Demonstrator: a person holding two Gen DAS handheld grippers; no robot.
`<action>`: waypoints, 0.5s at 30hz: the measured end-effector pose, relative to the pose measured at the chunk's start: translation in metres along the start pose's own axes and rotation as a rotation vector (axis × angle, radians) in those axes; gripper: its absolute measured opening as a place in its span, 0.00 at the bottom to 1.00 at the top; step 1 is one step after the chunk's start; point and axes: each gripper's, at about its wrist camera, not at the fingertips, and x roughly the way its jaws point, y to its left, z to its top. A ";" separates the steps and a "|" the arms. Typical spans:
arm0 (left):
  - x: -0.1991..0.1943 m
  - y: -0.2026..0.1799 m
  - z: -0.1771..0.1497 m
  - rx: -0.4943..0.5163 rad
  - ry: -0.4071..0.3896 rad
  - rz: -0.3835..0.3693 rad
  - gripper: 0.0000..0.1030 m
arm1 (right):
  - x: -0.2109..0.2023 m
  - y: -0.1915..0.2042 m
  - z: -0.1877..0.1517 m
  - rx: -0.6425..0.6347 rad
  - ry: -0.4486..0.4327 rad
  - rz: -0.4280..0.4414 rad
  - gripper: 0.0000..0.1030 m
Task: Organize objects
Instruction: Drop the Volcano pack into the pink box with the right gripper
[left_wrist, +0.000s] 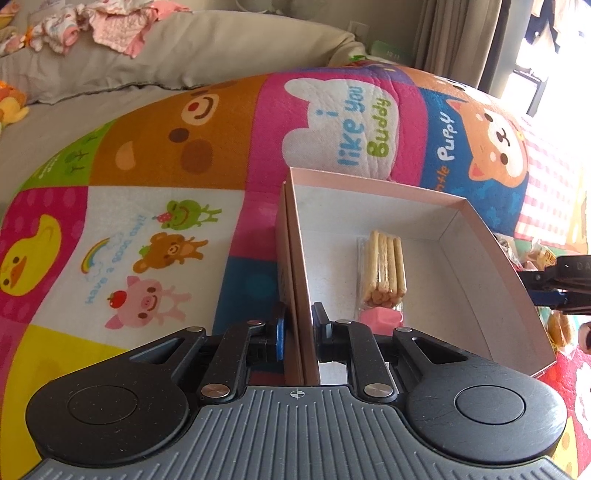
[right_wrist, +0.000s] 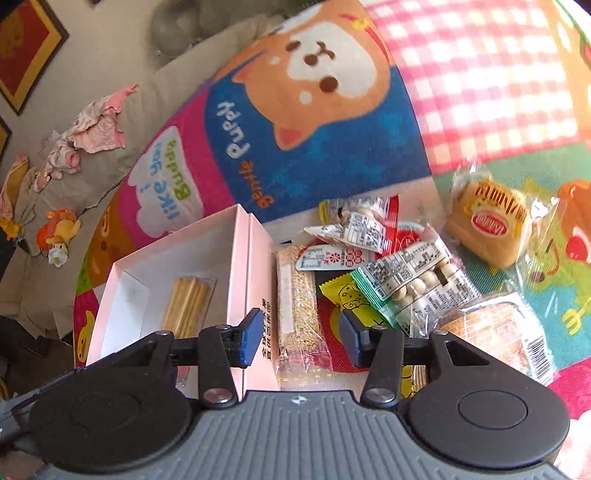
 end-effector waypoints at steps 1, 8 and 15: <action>0.000 -0.001 0.000 0.002 0.002 0.001 0.16 | 0.007 -0.001 0.002 0.018 -0.004 0.004 0.45; 0.000 0.000 0.001 0.000 0.010 -0.001 0.16 | 0.044 0.013 0.041 0.042 -0.051 -0.014 0.45; 0.000 0.001 0.000 -0.007 0.014 -0.002 0.16 | 0.086 0.021 0.074 0.016 0.052 -0.039 0.16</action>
